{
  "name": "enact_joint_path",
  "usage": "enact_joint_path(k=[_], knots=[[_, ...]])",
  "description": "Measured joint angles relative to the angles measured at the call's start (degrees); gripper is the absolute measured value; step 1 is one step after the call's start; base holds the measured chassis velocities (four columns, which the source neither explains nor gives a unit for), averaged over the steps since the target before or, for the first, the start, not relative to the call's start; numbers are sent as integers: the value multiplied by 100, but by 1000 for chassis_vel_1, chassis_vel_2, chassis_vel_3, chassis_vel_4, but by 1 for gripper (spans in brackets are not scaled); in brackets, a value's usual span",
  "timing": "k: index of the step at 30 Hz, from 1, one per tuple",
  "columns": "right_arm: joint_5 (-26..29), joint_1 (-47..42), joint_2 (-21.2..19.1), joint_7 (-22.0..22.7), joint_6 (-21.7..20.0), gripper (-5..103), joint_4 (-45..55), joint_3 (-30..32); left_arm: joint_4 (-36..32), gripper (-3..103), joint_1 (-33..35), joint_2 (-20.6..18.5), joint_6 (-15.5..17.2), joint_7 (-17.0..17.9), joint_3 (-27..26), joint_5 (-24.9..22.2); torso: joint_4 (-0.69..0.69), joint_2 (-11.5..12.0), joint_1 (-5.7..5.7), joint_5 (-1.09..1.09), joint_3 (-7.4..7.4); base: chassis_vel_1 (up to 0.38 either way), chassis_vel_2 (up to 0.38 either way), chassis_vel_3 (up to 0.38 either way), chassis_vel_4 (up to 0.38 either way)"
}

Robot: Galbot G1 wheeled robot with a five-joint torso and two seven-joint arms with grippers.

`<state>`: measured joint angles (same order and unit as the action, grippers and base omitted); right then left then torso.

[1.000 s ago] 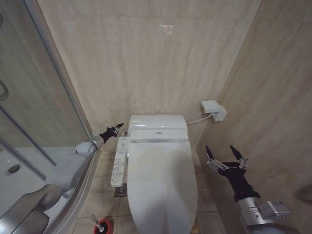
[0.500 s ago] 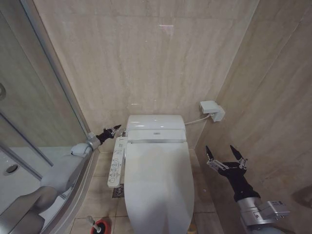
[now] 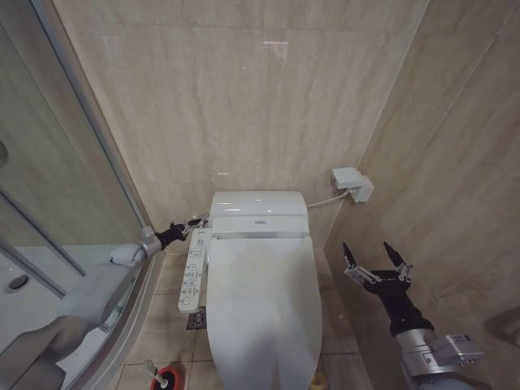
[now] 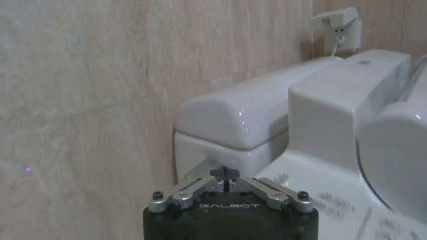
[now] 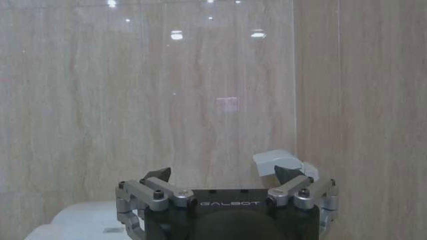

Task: Open the toilet lid, clean the toilet bowl with a toilet brush, close the toilet lid, and flush.

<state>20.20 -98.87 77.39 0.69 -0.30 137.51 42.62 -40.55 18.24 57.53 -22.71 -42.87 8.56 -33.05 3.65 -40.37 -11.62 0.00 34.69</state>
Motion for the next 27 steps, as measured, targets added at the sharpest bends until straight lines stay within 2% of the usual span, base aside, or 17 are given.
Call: enact_joint_path(k=[4, 8, 11, 13, 16, 19, 27], knots=[[0, 0, 0, 0, 0, 100, 0, 0, 10, 0, 94, -103, 14, -114, -100, 13, 4, 0, 0, 0, 0, 0, 0, 0, 0], [0, 0, 0, 0, 0, 100, 0, 0, 41, 0, 216, -175, 15, -145, -220, 20, 0, 0, 0, -1, 0, 0, 0, 0, 0], [0, 0, 0, 0, 0, 100, 0, 0, 85, 0, 220, -151, 19, -145, -239, 19, -1, 0, 0, 1, 0, 0, 0, 0, 0], [0, 0, 0, 0, 0, 100, 0, 0, 66, 0, 244, -114, 22, -136, -286, 19, 5, 0, 0, 0, 0, 0, 0, 0, 0], [0, 0, 0, 0, 0, 100, 0, 0, 26, 0, 262, -99, 17, -120, -346, 15, 5, 0, 0, 0, 0, 0, 0, 0, 0], [0, 0, 0, 0, 0, 100, 0, 0, 14, 0, 221, -92, 12, -107, -365, 5, 1, 0, 0, 0, 0, 0, 0, 0, 0], [0, 0, 0, 0, 0, 100, 0, 0, 85, 0, 6, -7, 12, -33, -304, -30, 2, 0, 0, 2, 0, 0, 0, 0, 0]])
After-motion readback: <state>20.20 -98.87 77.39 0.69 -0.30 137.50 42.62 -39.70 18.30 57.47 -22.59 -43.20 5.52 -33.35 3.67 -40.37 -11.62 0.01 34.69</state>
